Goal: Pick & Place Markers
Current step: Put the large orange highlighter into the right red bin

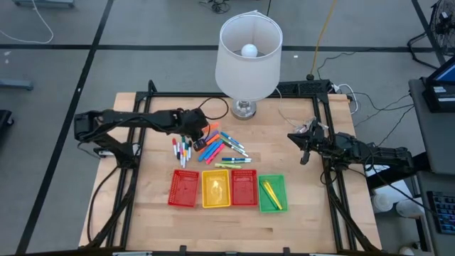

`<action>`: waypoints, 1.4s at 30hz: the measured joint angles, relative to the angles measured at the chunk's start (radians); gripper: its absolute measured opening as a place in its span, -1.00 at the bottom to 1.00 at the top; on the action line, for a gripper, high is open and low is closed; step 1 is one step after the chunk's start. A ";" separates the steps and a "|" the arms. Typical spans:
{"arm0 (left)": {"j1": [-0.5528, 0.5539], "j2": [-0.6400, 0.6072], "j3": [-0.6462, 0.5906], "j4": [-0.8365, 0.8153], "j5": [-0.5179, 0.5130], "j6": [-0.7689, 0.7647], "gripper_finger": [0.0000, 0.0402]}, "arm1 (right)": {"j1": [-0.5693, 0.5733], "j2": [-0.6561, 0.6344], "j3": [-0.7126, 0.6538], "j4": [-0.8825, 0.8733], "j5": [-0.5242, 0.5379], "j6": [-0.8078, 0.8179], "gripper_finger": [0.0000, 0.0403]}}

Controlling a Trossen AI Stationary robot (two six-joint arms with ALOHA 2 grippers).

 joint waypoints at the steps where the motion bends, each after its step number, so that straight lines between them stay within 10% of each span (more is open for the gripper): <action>1: -0.008 -0.024 0.000 0.002 0.000 0.000 -0.65 | 0.000 0.000 0.000 0.000 0.000 0.000 -0.99; 16: -0.146 -0.258 0.000 -0.002 -0.042 0.001 -0.64 | 0.000 0.000 0.000 0.000 -0.001 0.008 -1.00; 34: -0.187 -0.261 0.001 0.020 -0.043 0.032 -0.64 | 0.000 0.000 0.000 0.000 -0.001 0.018 -1.00; 42: -0.220 -0.261 -0.016 0.261 0.086 0.277 -0.64 | 0.000 0.000 0.000 0.000 -0.001 0.018 -1.00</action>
